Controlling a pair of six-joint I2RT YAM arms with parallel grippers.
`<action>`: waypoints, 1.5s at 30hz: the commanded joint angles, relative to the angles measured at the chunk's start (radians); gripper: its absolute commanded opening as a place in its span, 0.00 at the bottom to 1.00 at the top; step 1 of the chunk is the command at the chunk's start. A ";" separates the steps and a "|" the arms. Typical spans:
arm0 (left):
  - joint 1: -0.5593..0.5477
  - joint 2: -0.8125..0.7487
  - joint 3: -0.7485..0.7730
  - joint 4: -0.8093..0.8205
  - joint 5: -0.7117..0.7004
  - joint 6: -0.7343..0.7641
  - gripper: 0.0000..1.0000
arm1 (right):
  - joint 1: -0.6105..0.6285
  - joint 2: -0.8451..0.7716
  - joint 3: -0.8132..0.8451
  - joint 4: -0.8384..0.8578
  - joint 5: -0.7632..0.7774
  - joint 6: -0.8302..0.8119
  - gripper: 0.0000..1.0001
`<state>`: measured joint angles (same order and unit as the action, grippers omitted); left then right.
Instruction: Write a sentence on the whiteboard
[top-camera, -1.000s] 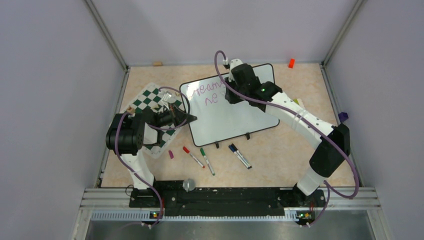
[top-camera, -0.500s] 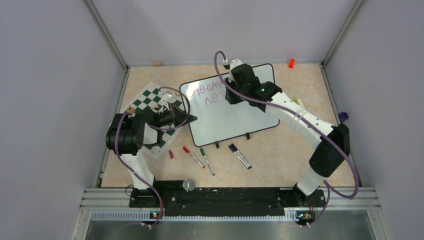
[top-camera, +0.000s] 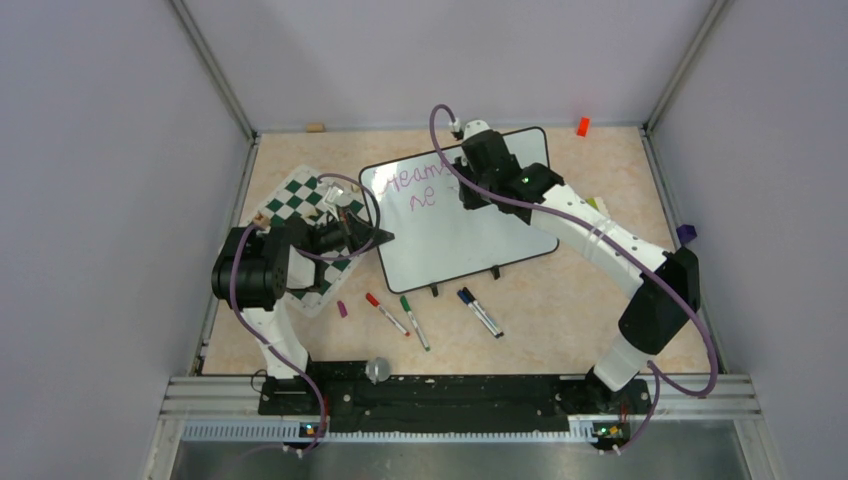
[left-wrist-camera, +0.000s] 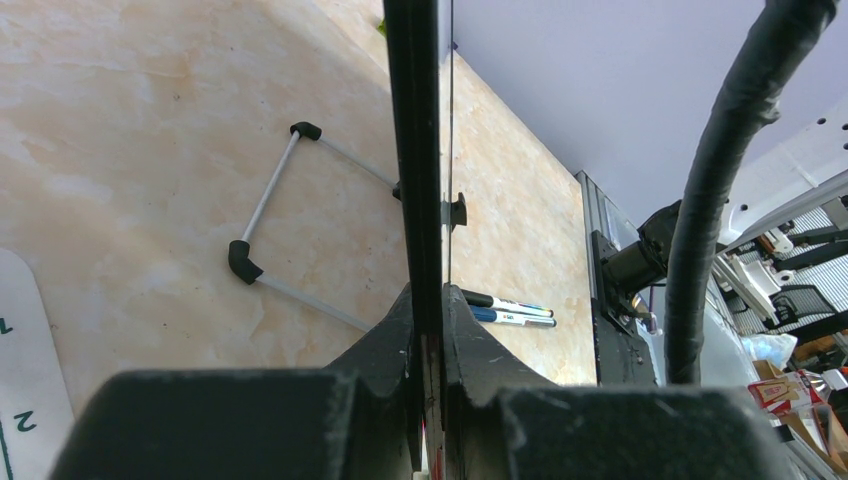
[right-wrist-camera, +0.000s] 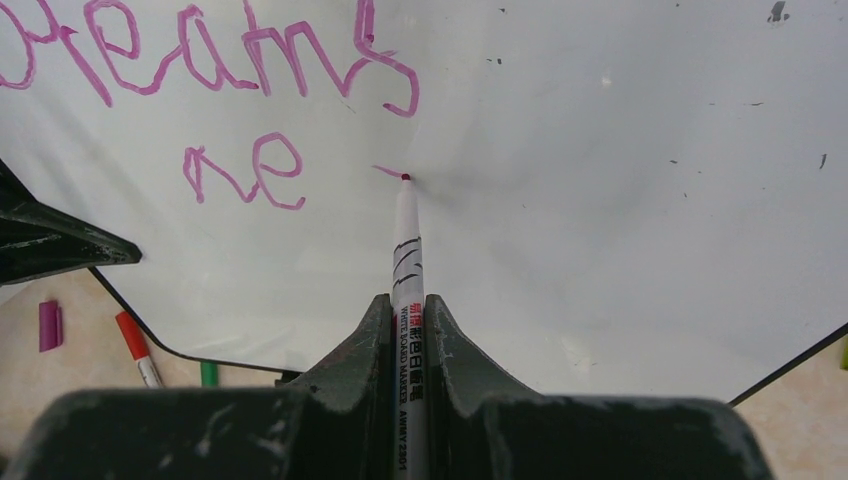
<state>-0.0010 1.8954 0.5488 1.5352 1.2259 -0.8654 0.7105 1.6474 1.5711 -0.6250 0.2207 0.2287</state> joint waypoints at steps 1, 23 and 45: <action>-0.006 -0.011 -0.021 0.085 0.091 0.080 0.00 | -0.005 0.003 0.047 0.004 0.046 -0.002 0.00; -0.006 -0.013 -0.024 0.085 0.090 0.082 0.00 | -0.003 0.027 0.071 0.019 -0.066 -0.002 0.00; -0.006 -0.014 -0.027 0.085 0.090 0.083 0.00 | -0.003 -0.036 0.019 -0.003 0.021 0.029 0.00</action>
<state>-0.0010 1.8954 0.5468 1.5337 1.2221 -0.8658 0.7109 1.6482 1.5459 -0.6456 0.1734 0.2447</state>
